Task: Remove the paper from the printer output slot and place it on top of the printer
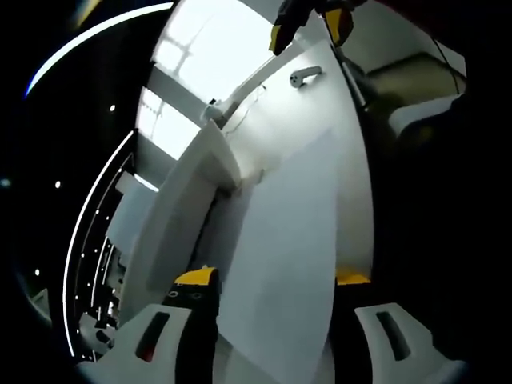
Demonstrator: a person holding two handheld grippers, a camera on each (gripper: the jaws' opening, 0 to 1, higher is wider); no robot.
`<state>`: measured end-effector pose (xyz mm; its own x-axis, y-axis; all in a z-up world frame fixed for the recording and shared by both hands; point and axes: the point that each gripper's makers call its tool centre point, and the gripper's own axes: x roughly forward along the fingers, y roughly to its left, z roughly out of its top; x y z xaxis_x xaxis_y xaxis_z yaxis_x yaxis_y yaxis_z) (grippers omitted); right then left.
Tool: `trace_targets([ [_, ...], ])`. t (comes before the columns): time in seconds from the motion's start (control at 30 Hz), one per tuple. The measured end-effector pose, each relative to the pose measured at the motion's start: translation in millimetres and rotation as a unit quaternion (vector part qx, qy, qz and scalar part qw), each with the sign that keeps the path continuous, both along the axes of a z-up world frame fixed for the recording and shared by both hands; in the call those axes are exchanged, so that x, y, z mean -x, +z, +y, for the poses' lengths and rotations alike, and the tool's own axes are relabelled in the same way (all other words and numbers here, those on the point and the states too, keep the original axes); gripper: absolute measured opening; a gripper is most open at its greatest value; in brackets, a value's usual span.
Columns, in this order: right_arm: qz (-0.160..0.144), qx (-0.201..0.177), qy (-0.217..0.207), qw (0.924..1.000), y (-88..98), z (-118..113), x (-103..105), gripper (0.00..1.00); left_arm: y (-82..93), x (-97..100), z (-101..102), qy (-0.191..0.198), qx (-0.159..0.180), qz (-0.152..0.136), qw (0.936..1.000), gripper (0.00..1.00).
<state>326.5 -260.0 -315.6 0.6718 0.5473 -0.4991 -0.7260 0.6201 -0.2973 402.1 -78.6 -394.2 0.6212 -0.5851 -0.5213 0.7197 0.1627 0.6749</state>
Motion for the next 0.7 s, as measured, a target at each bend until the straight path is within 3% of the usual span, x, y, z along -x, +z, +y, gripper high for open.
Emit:
trace_targets([
  [0.7,-0.001,-0.005,0.006,1.0,2.2,3.4,0.9,0.49,-5.0,5.1,-2.9,-0.01,-0.004,0.016,0.9998,0.44],
])
